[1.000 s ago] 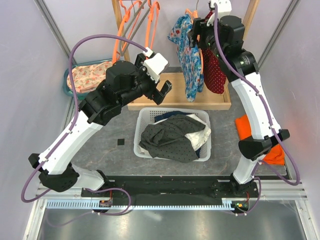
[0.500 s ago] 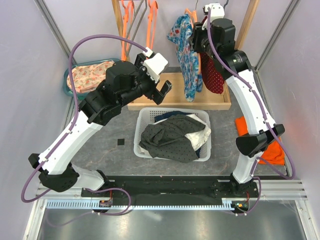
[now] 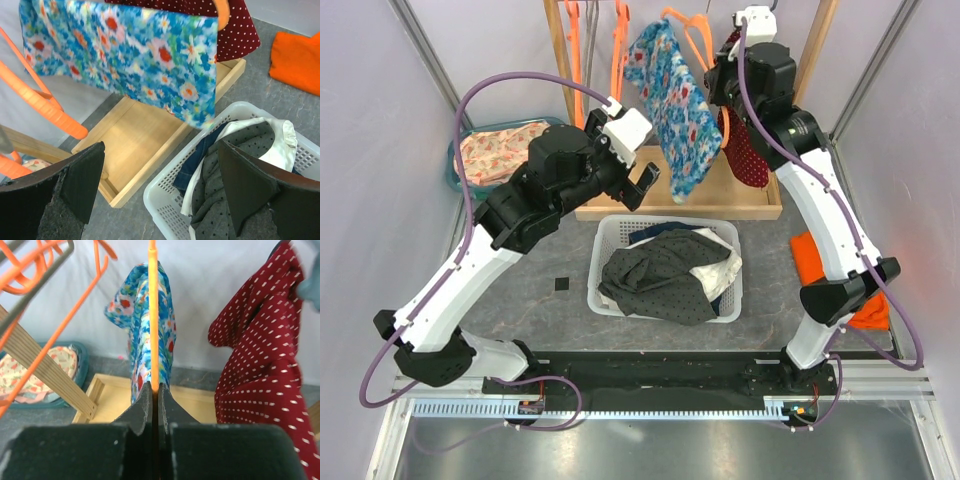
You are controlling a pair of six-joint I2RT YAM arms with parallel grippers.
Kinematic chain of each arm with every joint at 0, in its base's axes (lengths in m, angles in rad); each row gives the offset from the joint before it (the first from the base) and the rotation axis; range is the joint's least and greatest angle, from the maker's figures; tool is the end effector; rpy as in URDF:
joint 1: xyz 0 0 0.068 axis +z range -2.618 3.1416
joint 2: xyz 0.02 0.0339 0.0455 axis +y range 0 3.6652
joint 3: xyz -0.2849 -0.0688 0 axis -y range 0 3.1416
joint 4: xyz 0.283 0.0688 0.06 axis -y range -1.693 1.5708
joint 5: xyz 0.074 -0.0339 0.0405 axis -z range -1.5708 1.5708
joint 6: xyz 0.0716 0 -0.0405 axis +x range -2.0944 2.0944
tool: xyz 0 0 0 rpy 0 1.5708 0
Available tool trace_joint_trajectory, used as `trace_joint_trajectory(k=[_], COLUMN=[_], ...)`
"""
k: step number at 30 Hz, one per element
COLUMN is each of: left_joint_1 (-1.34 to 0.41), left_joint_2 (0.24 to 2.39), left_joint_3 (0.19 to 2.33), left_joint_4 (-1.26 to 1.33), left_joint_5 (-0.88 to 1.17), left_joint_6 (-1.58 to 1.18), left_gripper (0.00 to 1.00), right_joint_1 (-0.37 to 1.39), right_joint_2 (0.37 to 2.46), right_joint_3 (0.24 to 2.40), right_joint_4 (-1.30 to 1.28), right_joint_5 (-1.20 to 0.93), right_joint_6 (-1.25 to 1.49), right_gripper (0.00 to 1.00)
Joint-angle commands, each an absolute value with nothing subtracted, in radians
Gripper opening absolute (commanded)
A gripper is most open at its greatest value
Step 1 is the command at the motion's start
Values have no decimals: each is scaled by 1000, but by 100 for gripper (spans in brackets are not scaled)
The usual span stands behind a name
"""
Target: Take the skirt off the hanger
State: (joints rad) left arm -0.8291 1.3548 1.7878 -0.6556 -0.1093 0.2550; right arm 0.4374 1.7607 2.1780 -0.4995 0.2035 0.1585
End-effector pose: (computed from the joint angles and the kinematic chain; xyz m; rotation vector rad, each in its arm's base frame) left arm 0.2302 -0.2397 0.5329 0.8618 1.5836 -0.3129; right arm 0.4154 0.1783 0.5510 -0.0758 1.6573 0.2854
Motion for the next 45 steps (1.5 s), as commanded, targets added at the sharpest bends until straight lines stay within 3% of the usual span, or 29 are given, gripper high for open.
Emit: trace_joint_trajectory(k=[1,7,13,21,35,41,44,45], left_joint_1=[-824,-822,-822,-824,-790,-781,-767,-758], left_joint_2=[1299,1292,1345,1422,1476,1499,1517,1526], left_joint_3=[1775,1766,1845,1896,1937,1986,1993,1988], left_joint_4=[-638,-634,-653,-634,-463,-474,-540,-573], left_joint_5=[-130,-127,-14,-17,-299,-219,-85,46], left_joint_6=[296,304,244,207,275,265,279,287], left_gripper=[100,100,100,100,100,100,100,99], right_joint_1=[442,442,460,512,511,512,511,512], right_joint_2=[1634,1608,1434,1151,908,861,861,862], right_joint_3=[2220,2237,1978,1809,1769,1784,1824,1835], right_joint_4=[-285,-350,-356,-523,-779,-842,-867,-874], right_joint_5=[267,281,272,170,-60,-104,-92,-89], right_joint_6=[114,77,141,190,255,264,256,252], right_gripper=[0,0,0,0,0,0,0,0])
